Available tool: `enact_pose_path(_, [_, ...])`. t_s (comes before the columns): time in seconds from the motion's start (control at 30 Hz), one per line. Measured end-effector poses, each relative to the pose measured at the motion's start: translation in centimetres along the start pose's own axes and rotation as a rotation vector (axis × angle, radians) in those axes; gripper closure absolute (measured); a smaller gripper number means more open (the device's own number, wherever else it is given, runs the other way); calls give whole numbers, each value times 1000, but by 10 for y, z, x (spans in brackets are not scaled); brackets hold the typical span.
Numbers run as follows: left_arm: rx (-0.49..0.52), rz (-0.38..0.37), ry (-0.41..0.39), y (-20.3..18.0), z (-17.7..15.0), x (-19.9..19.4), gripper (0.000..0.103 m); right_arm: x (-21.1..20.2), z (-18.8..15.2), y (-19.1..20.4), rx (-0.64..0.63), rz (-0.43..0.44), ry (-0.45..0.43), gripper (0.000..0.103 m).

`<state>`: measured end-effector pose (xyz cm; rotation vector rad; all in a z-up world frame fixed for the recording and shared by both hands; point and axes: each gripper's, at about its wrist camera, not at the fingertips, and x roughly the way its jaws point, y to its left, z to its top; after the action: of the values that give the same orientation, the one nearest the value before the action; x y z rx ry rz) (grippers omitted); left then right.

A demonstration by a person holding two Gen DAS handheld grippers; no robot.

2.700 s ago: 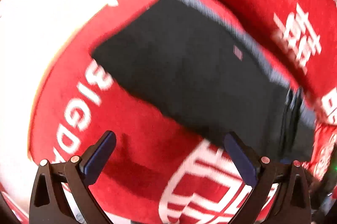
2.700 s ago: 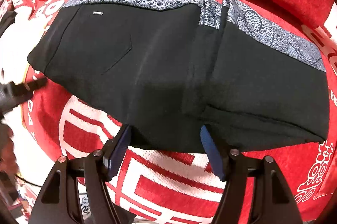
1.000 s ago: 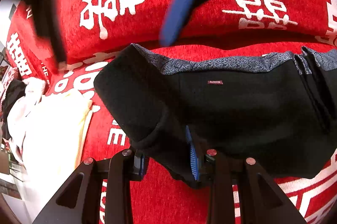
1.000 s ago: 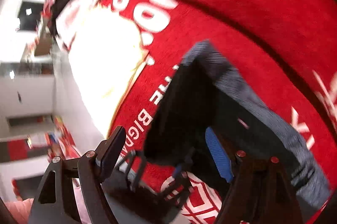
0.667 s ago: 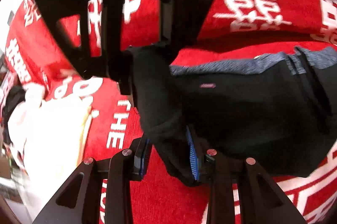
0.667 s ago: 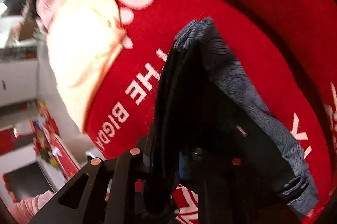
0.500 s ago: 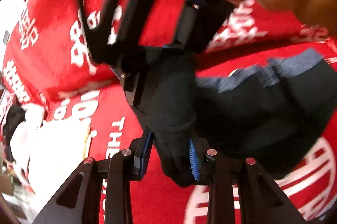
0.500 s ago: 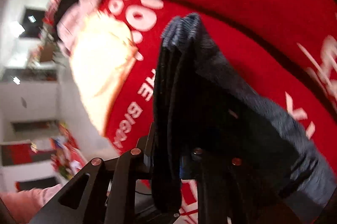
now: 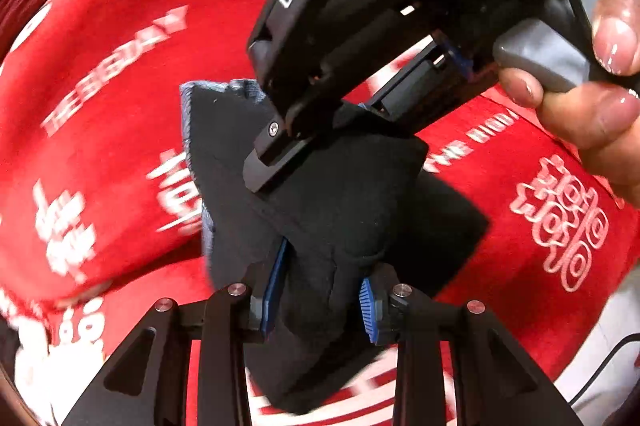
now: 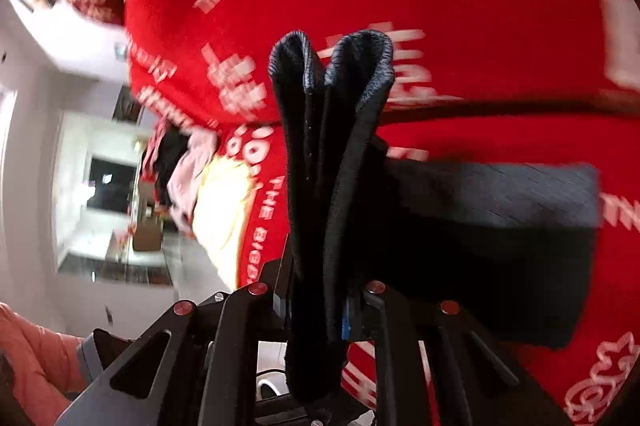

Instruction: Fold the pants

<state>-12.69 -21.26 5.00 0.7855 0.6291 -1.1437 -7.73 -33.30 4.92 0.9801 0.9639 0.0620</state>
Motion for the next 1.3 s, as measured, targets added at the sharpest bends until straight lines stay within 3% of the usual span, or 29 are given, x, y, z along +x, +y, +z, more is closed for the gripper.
enact_pose_path(0.13, [75, -30, 60, -54, 5, 40, 70, -21, -22, -69, 86, -35, -20, 84])
enact_pose_path(0.3, [101, -24, 189, -82, -15, 87, 70, 7, -38, -142, 155, -85, 22, 81])
enact_pose_path(0.33, [117, -11, 196, -87, -18, 91, 60, 12, -41, -149, 162, -87, 22, 80])
enact_pose_path(0.37, [123, -19, 210, -88, -21, 94, 42, 12, -45, -149, 165, -87, 19, 80])
enact_pose_path(0.43, [89, -41, 214, -82, -25, 91, 31, 9, -49, -156, 185, -71, -1, 80])
enact_pose_path(0.67, [-104, -92, 301, -31, -28, 69, 31, -22, -64, -156, 184, -183, -27, 83])
enact_pose_path(0.73, [-157, -55, 299, -11, -29, 58, 31, -30, -67, -151, 183, -295, -39, 85])
enact_pose_path(0.77, [-179, -42, 295, 1, -29, 55, 31, -36, -70, -146, 176, -409, -45, 85])
enact_pose_path(0.8, [-202, -22, 293, 12, -30, 51, 31, -43, -72, -143, 168, -467, -57, 84])
enact_pose_path(0.83, [-221, -4, 295, 22, -32, 52, 31, -49, -72, -139, 169, -468, -71, 82])
enact_pose_path(0.9, [-271, 40, 328, 51, -41, 64, 31, -66, -74, -131, 194, -365, -131, 82])
enact_pose_path(0.97, [-333, 72, 378, 75, -53, 82, 31, -67, -74, -117, 183, -321, -152, 82])
enact_pose_path(1.07, [-407, 61, 439, 86, -75, 97, 31, -39, -69, -98, 134, -327, -106, 82])
enact_pose_path(1.13, [-425, 56, 456, 84, -82, 104, 29, -11, -74, -102, 111, -411, -20, 82])
enact_pose_path(1.17, [-435, 62, 456, 83, -84, 105, 23, -4, -78, -105, 107, -447, 2, 82])
enact_pose_path(1.3, [-473, 45, 466, 81, -87, 108, 21, 1, -88, -106, 101, -485, -45, 82])
